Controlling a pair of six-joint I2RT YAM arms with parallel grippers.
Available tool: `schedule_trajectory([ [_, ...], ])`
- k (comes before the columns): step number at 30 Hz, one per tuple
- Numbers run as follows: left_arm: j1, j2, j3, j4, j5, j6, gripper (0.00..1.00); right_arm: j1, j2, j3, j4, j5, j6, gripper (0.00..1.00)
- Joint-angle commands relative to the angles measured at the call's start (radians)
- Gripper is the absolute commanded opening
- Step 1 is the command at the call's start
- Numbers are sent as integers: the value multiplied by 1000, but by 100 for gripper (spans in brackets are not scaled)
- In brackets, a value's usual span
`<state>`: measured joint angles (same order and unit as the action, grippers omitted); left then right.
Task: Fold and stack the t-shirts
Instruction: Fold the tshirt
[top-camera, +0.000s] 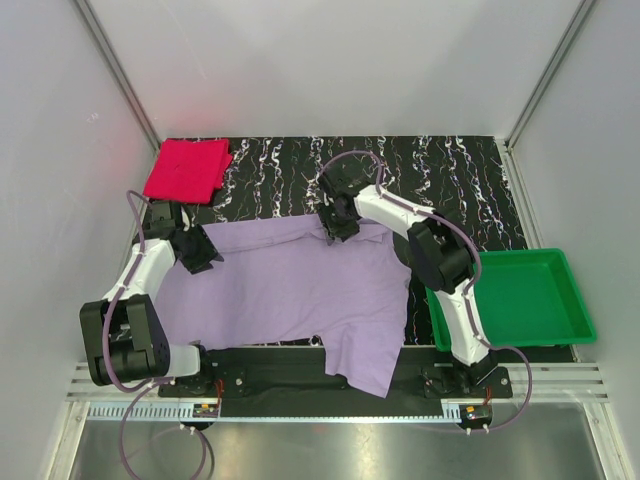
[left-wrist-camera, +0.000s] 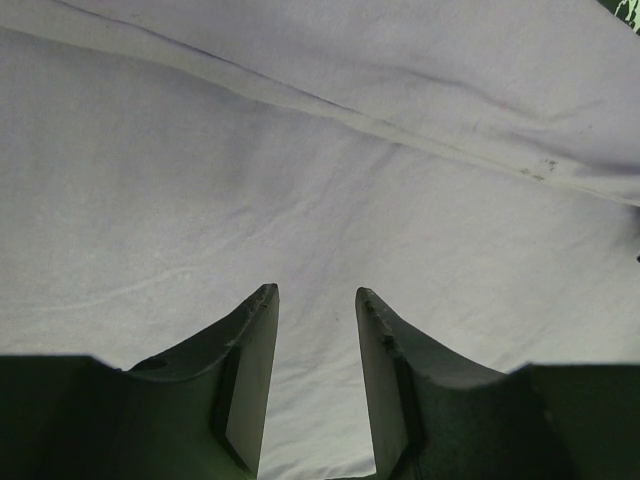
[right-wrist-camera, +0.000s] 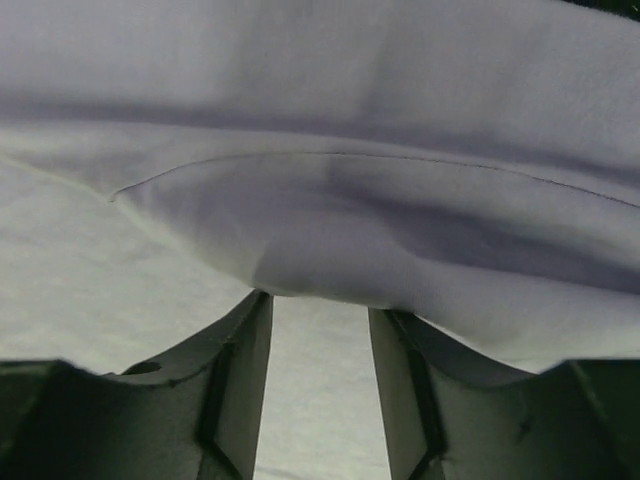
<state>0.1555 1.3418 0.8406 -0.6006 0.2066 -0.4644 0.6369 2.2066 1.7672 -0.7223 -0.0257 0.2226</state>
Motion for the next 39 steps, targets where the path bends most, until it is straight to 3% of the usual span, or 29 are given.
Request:
schedule_trajectory([
  [1, -5, -33, 5, 16, 14, -2, 42, -3, 33, 52, 26, 66, -43, 52],
  [8, -5, -27, 11, 12, 7, 4, 42, -13, 74, 130, -14, 171, -63, 52],
  [13, -5, -10, 20, 13, 11, 4, 42, -17, 90, 169, -37, 167, -62, 44],
  [16, -5, -4, 26, 15, 8, 4, 42, -17, 73, 156, -35, 156, -57, 31],
  [21, -5, 5, 32, 22, 11, 4, 42, -17, 48, 170, -74, 96, -49, 1],
  [31, -5, -4, -5, 39, 8, 1, 42, -25, 18, 343, -385, -180, 1, 0],
  [39, -5, -18, -18, 38, 11, 4, 42, -28, 15, 227, -436, -384, 30, 0],
])
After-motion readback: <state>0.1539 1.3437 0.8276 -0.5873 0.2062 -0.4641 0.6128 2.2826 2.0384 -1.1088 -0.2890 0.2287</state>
